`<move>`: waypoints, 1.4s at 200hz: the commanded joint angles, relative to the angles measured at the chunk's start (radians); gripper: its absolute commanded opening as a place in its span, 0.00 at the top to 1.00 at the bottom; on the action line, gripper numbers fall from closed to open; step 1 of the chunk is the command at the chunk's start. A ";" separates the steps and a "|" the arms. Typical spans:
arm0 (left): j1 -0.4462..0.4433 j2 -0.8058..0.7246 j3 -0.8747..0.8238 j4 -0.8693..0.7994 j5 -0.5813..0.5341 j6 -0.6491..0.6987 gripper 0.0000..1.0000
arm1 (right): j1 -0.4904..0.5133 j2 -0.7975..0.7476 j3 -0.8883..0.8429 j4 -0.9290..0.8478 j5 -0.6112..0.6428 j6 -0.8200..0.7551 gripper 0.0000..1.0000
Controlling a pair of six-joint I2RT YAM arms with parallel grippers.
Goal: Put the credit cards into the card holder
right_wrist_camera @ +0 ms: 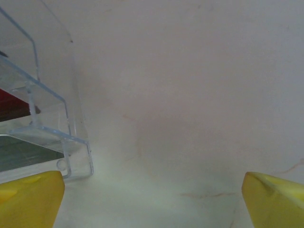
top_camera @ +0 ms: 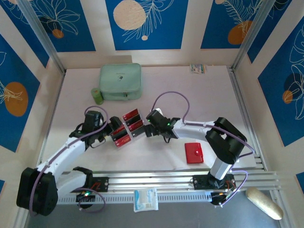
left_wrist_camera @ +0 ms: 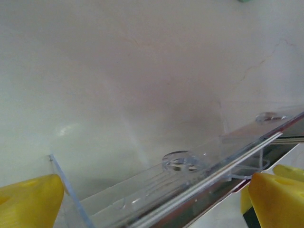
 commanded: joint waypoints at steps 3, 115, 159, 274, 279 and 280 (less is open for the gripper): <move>-0.043 0.051 0.051 0.072 -0.048 -0.024 0.00 | -0.049 0.033 0.020 -0.051 -0.020 -0.027 0.04; -0.138 0.413 0.287 0.228 -0.099 0.001 0.00 | -0.257 -0.050 -0.036 -0.069 -0.118 -0.006 0.04; -0.165 0.624 0.487 0.246 -0.060 0.025 0.00 | -0.328 -0.117 -0.075 -0.095 -0.148 0.013 0.04; -0.194 0.809 0.867 0.011 -0.027 0.263 0.00 | -0.381 -0.471 -0.215 -0.121 -0.391 0.054 0.06; -0.193 0.797 0.865 0.003 -0.031 0.274 0.00 | -0.375 -0.476 -0.215 -0.121 -0.394 0.055 0.06; -0.192 0.794 0.864 0.002 -0.031 0.276 0.00 | -0.374 -0.478 -0.214 -0.121 -0.394 0.055 0.06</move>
